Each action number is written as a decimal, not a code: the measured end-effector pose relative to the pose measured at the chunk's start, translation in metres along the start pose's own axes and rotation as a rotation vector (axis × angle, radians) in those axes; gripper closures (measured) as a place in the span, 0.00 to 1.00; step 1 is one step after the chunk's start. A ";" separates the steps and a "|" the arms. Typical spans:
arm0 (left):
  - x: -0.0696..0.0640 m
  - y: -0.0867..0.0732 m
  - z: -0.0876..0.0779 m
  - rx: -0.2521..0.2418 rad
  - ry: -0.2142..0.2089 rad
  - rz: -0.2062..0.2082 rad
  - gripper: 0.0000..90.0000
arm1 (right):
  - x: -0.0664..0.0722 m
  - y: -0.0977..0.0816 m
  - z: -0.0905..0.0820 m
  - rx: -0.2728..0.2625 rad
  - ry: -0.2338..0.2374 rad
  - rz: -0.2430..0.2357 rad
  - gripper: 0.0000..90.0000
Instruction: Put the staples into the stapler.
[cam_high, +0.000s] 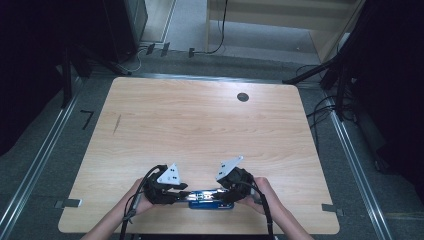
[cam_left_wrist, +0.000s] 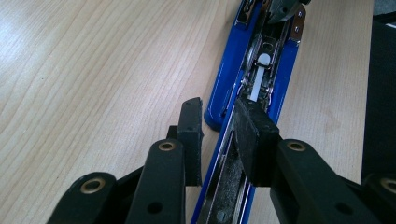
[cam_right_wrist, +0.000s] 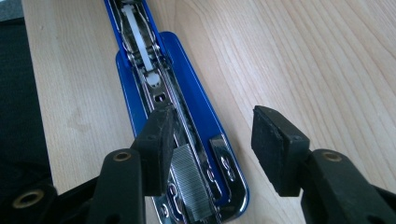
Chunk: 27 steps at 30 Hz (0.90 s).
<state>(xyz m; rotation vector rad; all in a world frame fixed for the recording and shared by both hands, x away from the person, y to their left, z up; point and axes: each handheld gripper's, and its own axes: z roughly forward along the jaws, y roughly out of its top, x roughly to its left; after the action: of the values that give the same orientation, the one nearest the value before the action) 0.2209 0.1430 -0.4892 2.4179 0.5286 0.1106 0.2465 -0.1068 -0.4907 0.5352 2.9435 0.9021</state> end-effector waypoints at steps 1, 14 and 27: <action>0.000 0.000 0.000 0.000 0.000 0.001 0.81 | -0.001 -0.001 -0.001 0.000 -0.002 0.001 0.56; 0.001 0.000 0.000 0.001 0.000 0.000 0.80 | -0.002 -0.005 -0.003 -0.005 -0.003 0.025 0.56; 0.006 -0.004 -0.005 0.013 -0.010 -0.037 0.65 | -0.002 -0.006 -0.002 -0.008 0.002 0.030 0.58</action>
<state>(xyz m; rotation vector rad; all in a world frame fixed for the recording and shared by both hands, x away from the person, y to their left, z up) 0.2240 0.1512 -0.4879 2.4188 0.5704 0.0792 0.2462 -0.1133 -0.4929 0.5798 2.9395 0.9176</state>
